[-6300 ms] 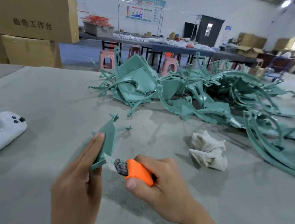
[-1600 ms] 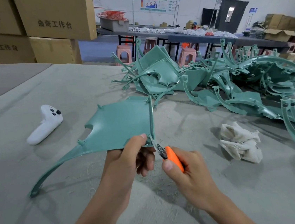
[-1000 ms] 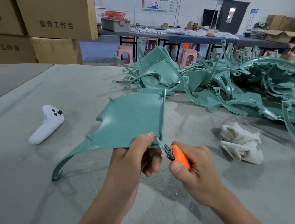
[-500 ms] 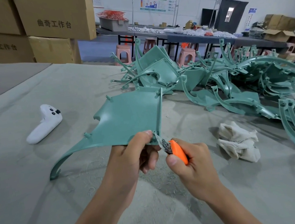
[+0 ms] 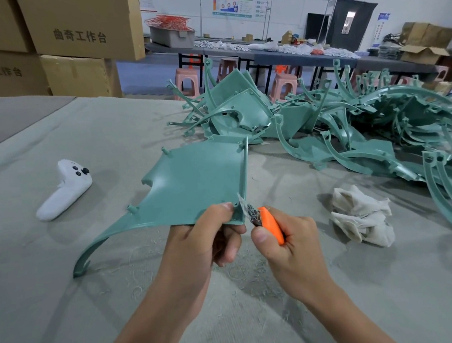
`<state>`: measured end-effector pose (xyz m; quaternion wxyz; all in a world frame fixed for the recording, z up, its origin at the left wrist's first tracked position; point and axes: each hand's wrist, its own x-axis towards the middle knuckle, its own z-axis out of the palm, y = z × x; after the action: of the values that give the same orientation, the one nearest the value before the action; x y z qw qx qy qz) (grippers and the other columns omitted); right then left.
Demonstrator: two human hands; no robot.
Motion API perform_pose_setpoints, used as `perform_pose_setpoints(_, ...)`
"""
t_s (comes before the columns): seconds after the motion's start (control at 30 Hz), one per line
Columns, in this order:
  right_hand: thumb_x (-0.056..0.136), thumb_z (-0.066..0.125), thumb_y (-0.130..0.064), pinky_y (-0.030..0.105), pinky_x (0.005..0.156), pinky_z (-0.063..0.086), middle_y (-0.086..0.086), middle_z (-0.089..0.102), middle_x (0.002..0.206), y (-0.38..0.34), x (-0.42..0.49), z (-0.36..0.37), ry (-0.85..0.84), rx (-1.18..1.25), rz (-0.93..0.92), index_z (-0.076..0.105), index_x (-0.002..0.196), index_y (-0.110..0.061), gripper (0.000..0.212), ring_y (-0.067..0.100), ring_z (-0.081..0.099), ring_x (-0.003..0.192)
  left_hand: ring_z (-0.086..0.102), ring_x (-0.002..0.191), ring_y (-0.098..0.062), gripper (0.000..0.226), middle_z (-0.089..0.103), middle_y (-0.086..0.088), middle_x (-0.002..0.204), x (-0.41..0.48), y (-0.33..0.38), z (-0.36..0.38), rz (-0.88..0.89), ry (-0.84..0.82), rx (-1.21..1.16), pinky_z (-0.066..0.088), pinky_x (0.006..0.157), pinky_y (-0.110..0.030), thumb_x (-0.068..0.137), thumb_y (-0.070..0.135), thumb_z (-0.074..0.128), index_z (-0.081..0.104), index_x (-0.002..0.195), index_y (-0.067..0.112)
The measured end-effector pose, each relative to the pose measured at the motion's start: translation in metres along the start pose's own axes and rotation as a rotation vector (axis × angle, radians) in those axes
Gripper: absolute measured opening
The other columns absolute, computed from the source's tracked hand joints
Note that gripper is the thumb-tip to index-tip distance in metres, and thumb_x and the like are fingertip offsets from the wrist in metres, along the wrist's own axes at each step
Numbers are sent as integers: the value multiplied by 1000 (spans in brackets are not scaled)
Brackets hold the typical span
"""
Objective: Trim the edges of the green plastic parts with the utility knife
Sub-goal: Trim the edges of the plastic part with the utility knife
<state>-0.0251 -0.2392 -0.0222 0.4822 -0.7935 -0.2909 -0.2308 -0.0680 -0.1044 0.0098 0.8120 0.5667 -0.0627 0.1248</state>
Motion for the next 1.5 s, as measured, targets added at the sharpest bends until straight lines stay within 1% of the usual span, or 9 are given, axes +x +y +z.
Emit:
perform_pose_setpoints(0.13,85,49,-56,13,46,19,-7,28,53,4,1,0,-1,-3,16,30,61,-33,38,6,25,46,36,37,-12,25,47,-11,57,1,0,0,0,-7,1,30,42,-22,77,20,51,58,54,16)
perform_pose_setpoints(0.33,87,44,-63,20,45,21,-9,33,51,18,14,-6,113,-4,144,34,58,-19,55,5,29,46,39,35,-13,23,51,-14,53,-13,-7,3,-34,-71,74,32,42,-21,66,38,61,63,54,19)
perform_pose_setpoints(0.57,85,46,-72,36,45,21,-6,30,51,29,19,-15,188,94,261,35,59,-22,57,11,28,48,42,36,-12,24,52,-15,54,-12,-8,4,-51,-84,108,34,43,-20,64,43,60,65,54,21)
perform_pose_setpoints(0.73,89,41,-77,27,44,24,3,29,52,17,6,-16,20,149,66,36,60,-24,61,5,26,48,39,34,-11,22,49,-7,50,-8,-4,3,3,-16,63,31,41,-20,65,37,60,63,53,19)
perform_pose_setpoints(0.9,91,42,-73,11,48,20,-11,27,54,8,1,-9,-48,85,-56,34,65,-31,50,1,25,46,40,33,-11,14,57,-1,55,-6,-2,2,8,-2,23,30,40,-18,70,22,60,60,56,21)
perform_pose_setpoints(1.03,87,52,-49,12,46,20,-6,29,54,14,4,-9,22,40,-23,32,62,-34,35,3,25,46,40,34,-10,20,53,0,52,-9,-2,2,2,-58,30,32,41,-18,65,36,58,61,54,20)
perform_pose_setpoints(1.2,85,43,-77,26,43,25,0,34,50,17,15,-13,114,86,145,36,57,-22,62,3,30,46,40,36,-12,26,46,-19,53,-16,-7,1,-37,-137,90,34,44,-21,67,39,59,64,54,17)
perform_pose_setpoints(1.27,84,45,-73,35,43,27,1,36,47,24,23,-17,171,59,230,39,53,-21,60,12,36,46,40,36,-13,28,46,-18,52,-19,-8,1,-56,-178,110,34,46,-24,67,39,59,65,54,14)
perform_pose_setpoints(1.5,82,46,-69,27,45,18,-7,30,49,34,31,-40,315,252,432,33,58,-18,57,12,25,44,40,35,-13,23,45,-17,53,-14,-7,2,-47,-152,113,32,47,-27,66,39,59,63,54,19)
